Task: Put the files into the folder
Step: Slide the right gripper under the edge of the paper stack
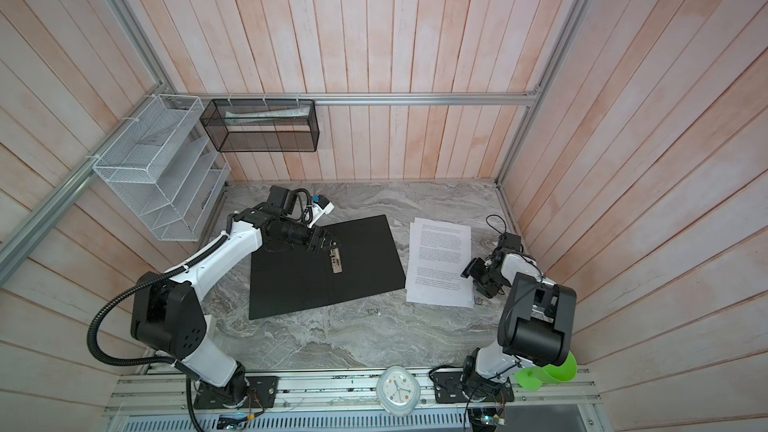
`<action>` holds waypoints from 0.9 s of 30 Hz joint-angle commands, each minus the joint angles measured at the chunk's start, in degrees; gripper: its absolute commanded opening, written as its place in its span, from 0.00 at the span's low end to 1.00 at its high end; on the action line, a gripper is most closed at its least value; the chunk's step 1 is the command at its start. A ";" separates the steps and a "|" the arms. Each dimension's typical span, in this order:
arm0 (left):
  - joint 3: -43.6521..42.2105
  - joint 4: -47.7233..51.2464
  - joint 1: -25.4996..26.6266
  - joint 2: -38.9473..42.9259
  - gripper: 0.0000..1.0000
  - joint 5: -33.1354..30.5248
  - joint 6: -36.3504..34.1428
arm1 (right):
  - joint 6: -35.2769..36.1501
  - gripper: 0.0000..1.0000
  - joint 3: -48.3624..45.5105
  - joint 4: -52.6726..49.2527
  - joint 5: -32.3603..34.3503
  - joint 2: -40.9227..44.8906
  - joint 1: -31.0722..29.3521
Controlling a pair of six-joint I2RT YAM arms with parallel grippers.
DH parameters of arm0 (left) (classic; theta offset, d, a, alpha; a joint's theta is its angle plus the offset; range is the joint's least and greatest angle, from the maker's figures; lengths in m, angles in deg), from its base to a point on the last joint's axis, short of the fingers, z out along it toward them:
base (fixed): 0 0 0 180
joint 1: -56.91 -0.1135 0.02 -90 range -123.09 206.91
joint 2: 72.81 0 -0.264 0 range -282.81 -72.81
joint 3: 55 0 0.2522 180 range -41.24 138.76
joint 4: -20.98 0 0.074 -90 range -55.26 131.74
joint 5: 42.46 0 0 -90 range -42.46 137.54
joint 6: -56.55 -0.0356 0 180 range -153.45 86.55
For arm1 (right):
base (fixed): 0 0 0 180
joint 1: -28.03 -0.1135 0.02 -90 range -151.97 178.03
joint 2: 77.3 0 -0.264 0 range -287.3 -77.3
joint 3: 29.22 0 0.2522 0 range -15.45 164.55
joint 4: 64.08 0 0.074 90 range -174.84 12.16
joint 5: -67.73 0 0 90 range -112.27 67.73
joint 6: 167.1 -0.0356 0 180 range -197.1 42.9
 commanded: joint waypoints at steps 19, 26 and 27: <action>-0.61 -0.60 -0.08 1.13 0.59 1.85 0.20 | 0.58 0.52 -0.42 -5.55 6.67 -10.19 -5.71; -0.87 -0.98 -0.13 1.75 0.59 2.18 0.82 | 0.70 0.36 -0.70 -4.10 5.87 -11.33 -5.95; -0.91 -1.11 -0.14 1.84 0.59 2.35 1.06 | 0.84 0.30 -0.64 -4.22 6.01 -11.60 -5.96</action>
